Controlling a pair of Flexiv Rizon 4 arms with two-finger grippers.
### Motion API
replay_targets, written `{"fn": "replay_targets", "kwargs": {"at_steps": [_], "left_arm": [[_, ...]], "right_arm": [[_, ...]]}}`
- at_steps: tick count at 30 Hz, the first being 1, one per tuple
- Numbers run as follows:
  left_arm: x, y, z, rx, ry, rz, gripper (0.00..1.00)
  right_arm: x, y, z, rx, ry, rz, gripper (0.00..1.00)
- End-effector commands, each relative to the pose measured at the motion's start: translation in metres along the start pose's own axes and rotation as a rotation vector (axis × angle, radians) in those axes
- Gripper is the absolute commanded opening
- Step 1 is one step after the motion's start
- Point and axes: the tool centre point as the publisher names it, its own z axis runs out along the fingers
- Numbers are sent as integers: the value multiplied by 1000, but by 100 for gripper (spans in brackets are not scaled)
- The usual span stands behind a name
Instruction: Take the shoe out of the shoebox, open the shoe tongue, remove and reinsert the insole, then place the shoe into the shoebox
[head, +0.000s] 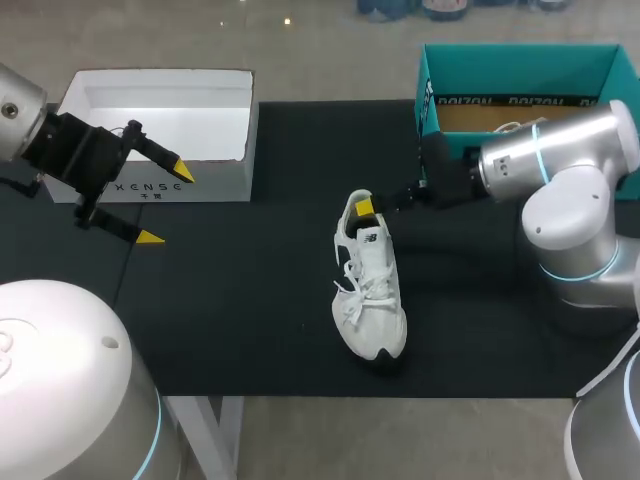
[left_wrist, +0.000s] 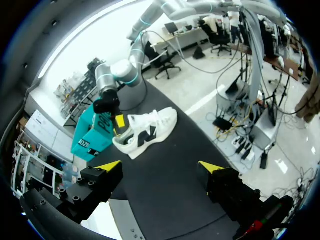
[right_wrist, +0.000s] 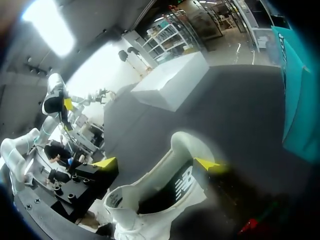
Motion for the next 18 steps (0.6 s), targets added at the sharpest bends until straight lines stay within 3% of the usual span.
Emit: {"fn": "replay_targets", "kwargs": {"at_steps": [1, 18], "left_arm": [[0, -1, 0, -4, 3, 0, 100], [0, -1, 0, -4, 3, 0, 100]], "right_arm": [[2, -1, -2, -3, -7, 2, 100], [2, -2, -5, 1, -10, 5, 100]]}}
